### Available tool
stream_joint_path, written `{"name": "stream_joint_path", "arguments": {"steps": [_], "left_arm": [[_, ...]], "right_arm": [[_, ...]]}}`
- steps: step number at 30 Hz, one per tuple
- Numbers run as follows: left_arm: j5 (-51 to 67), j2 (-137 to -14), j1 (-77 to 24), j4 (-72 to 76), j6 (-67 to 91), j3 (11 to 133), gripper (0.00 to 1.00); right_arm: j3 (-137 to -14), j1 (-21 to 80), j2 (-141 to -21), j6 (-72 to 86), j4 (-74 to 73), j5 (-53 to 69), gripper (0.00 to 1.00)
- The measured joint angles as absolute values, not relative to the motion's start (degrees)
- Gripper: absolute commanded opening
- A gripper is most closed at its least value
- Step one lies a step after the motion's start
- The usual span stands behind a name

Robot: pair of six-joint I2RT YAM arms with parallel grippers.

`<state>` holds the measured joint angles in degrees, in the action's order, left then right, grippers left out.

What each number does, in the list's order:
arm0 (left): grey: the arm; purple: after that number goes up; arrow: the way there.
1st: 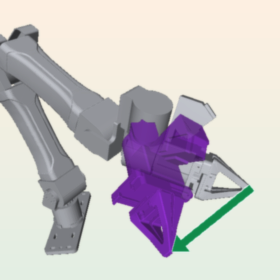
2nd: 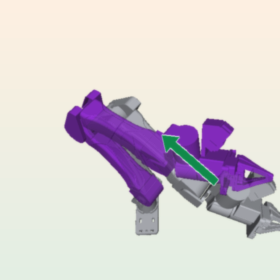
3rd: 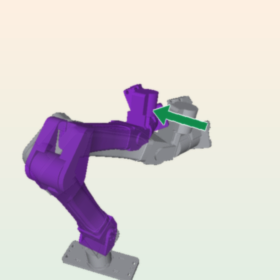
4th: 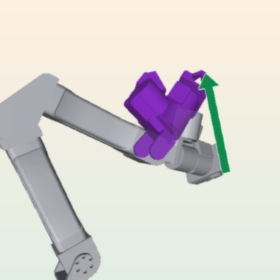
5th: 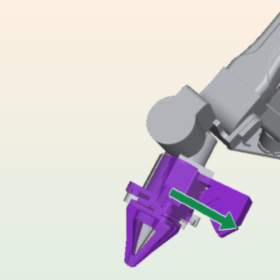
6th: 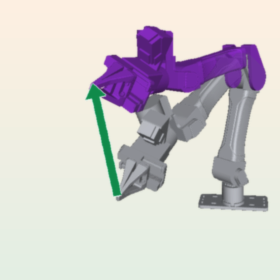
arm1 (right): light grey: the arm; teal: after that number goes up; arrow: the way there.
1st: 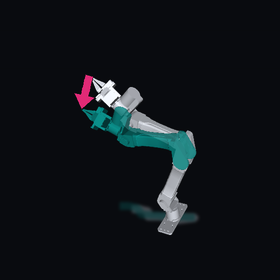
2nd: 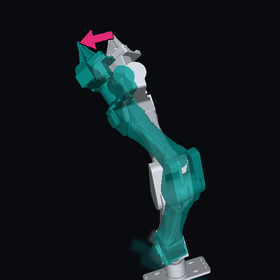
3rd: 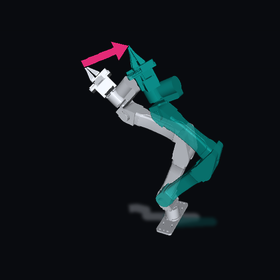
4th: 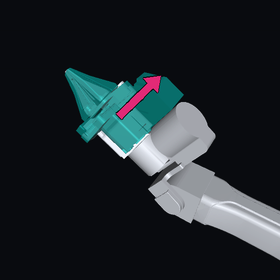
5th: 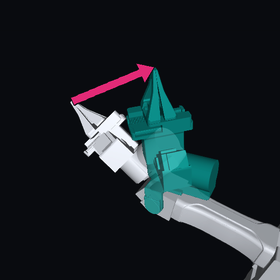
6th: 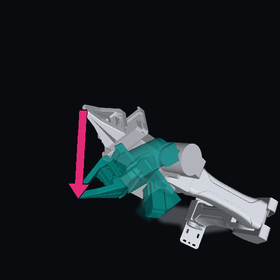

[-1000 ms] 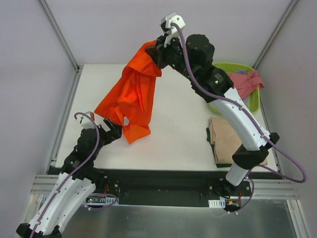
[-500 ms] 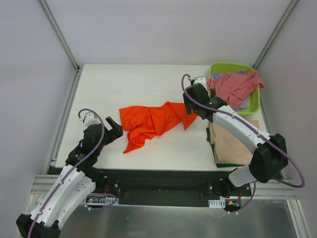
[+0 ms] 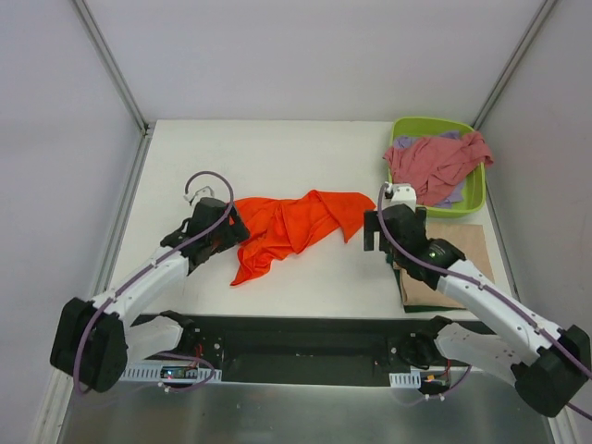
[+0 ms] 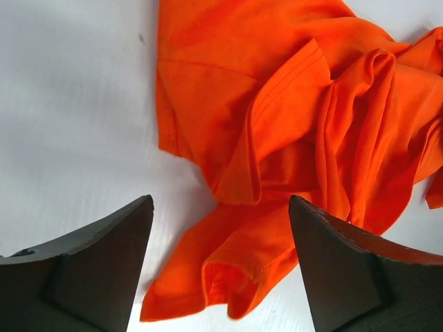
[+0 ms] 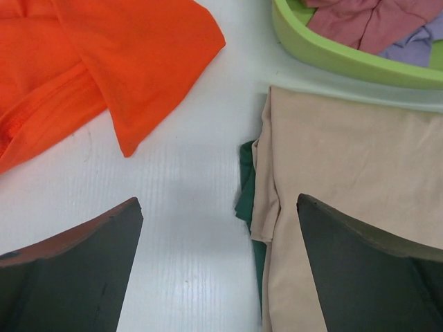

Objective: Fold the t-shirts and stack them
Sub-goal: Flatten out the tshirt

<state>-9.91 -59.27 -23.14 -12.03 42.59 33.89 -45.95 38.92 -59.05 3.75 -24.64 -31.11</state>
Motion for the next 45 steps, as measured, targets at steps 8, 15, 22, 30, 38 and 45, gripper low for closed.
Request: {"name": "stream_joint_path", "arguments": {"steps": [8,15,22,30,38,45], "left_arm": [[-5.21,-73.91,-23.14,-8.40,41.54,41.01,0.52],[-3.49,-80.75,-23.14,-7.49,39.38,44.71,0.42],[-4.86,-84.82,-23.14,-7.77,37.91,46.92,0.02],[-10.26,-84.40,-23.14,-9.45,37.60,47.20,0.00],[-14.96,-72.62,-23.14,-9.98,37.74,46.17,0.00],[-17.30,-60.64,-23.14,-10.81,37.04,42.09,0.00]], "right_arm": [[-40.05,38.94,-47.31,2.52,-21.96,-24.86,0.96],[-37.58,38.94,-43.24,1.34,-21.69,-23.05,0.96],[-37.58,38.94,-43.11,0.97,-21.69,-23.18,0.96],[-37.58,38.94,-42.87,0.36,-21.69,-24.03,0.96],[-37.32,38.94,-43.16,-1.13,-21.58,-23.79,0.96],[-37.47,39.66,-48.58,-1.56,-21.12,-19.49,0.96]]}}
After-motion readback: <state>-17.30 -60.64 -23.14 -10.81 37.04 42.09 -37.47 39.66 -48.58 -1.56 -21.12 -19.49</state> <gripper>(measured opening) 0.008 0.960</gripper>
